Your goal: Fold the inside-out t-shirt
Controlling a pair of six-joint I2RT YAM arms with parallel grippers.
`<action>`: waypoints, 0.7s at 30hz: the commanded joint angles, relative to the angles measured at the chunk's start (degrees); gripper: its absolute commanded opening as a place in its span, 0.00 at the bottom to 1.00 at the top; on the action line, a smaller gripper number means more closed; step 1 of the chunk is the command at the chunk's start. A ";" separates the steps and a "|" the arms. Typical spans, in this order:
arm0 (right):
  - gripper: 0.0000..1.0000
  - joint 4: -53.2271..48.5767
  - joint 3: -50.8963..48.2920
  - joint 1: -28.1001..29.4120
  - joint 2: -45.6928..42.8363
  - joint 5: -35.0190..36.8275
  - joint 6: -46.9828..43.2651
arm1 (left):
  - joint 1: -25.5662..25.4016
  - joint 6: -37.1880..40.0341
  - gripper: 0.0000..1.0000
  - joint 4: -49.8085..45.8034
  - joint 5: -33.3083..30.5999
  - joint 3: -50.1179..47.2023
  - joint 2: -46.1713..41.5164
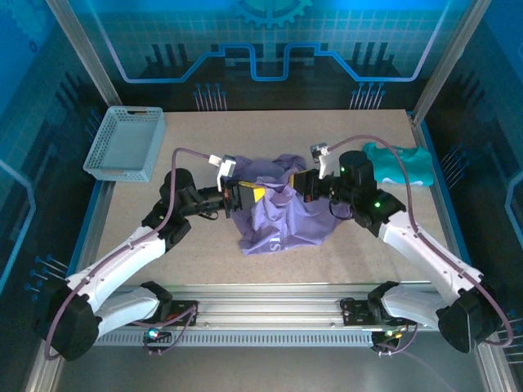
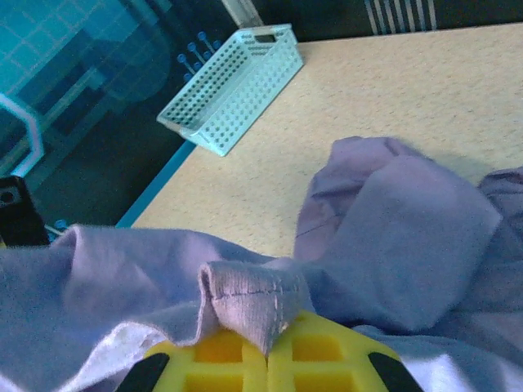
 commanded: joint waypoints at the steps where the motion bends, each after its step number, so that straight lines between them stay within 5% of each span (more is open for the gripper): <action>1: 0.00 -8.98 4.99 -2.32 3.70 -4.18 -1.03 | 0.95 -2.24 0.00 11.26 8.21 -0.65 0.58; 9: 0.01 -18.28 9.29 -3.51 7.51 -3.71 -6.71 | 1.01 9.43 0.00 -6.97 5.33 2.35 -1.75; 21: 0.38 -21.41 8.31 -0.12 -2.90 1.44 -22.00 | 0.96 10.11 0.00 -8.46 4.17 2.67 -1.22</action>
